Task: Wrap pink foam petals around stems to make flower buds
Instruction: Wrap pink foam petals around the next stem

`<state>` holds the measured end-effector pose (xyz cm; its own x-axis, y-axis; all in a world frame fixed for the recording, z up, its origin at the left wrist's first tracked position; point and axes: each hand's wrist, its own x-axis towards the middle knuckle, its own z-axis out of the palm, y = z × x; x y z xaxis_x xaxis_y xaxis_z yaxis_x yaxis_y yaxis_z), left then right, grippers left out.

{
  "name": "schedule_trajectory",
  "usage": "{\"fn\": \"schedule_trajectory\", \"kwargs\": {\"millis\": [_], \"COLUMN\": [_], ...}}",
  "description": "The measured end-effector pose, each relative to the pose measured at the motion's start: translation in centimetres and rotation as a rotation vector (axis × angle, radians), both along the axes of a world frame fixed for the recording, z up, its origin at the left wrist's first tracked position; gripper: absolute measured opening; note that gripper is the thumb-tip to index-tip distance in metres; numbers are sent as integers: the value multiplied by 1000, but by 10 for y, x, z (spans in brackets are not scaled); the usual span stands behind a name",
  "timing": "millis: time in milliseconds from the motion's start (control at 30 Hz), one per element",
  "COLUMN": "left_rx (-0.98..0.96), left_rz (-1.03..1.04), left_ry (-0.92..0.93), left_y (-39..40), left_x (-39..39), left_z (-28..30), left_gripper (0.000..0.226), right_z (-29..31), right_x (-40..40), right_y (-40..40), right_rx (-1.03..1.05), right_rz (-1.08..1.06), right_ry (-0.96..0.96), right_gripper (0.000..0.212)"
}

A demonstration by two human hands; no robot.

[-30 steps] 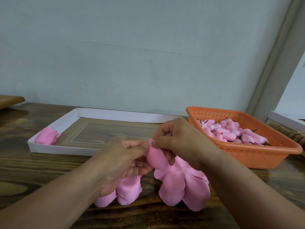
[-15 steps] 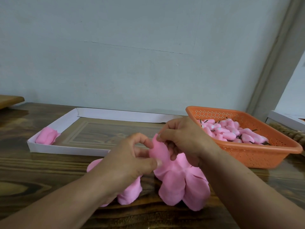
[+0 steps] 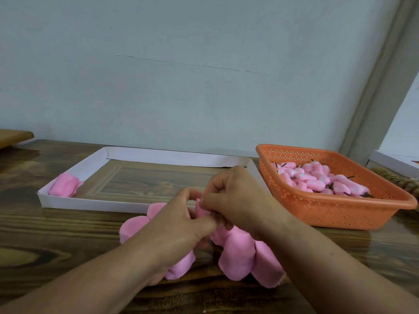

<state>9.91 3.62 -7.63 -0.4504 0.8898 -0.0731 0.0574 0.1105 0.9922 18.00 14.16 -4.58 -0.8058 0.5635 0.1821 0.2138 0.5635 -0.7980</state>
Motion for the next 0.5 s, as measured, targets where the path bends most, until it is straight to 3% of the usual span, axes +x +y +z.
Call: {"fn": "schedule_trajectory", "kwargs": {"millis": [167, 333, 500], "left_rx": [6, 42, 108], "left_rz": [53, -33, -56], "left_ry": [-41, -167, -323], "left_y": [-1, -3, -1], "left_x": [-3, -4, -4], "left_z": [5, 9, 9], "left_gripper": [36, 38, 19], "right_z": [6, 8, 9], "right_x": [4, 6, 6], "right_y": [8, 12, 12], "right_rx": [-76, -72, -57], "right_rz": [-40, -61, -75], "right_ry": [28, 35, 48], "right_gripper": [17, 22, 24]}}
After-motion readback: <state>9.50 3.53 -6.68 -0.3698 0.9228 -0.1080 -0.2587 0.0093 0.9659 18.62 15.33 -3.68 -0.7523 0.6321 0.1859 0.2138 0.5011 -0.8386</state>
